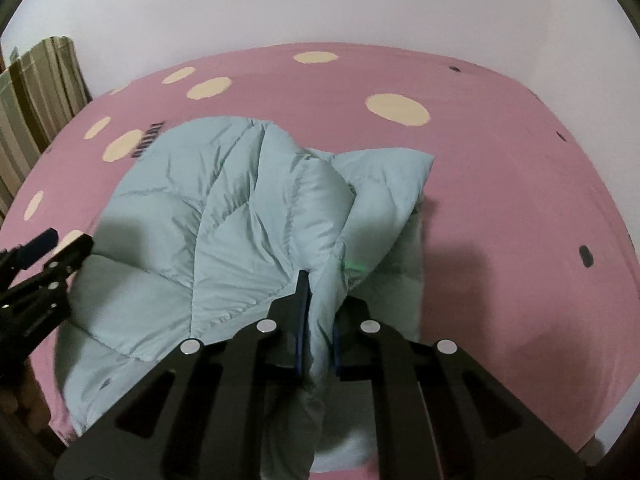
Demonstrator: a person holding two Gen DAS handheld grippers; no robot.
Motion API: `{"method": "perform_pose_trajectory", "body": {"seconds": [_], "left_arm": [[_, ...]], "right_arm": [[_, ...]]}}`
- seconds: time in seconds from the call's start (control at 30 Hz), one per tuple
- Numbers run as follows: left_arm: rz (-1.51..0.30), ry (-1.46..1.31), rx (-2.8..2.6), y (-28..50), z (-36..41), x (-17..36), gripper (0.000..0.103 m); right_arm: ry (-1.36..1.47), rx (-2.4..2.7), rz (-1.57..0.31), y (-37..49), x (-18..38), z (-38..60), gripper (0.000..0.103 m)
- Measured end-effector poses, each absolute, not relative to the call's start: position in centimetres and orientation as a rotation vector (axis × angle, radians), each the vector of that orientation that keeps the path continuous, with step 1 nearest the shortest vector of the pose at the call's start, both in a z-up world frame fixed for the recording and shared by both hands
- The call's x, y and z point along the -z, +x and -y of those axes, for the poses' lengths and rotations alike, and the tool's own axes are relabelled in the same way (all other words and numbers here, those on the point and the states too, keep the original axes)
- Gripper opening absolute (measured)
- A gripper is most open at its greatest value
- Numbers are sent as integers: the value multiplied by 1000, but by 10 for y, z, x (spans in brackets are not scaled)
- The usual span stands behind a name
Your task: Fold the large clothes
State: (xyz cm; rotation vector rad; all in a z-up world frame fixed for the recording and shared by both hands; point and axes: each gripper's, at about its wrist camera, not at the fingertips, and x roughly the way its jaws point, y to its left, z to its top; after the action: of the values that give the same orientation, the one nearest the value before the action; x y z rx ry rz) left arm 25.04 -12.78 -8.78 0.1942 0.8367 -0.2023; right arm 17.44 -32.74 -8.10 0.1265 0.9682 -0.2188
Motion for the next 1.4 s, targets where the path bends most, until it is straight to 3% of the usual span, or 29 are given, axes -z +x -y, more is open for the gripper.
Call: {"method": "perform_pose_trajectory", "body": {"seconds": [0.6,1.17,1.4], "left_arm": [[-932,325,236,268,182,144,63],[-931,331,227,270,186,156,59],[-893,326,235,260,182,141,59]], "right_arm": [[125,230,-1090,189,150,364,9],[155,255,-1069,186,145,370,9],[229,256,-1037,172,125,379,18]]}}
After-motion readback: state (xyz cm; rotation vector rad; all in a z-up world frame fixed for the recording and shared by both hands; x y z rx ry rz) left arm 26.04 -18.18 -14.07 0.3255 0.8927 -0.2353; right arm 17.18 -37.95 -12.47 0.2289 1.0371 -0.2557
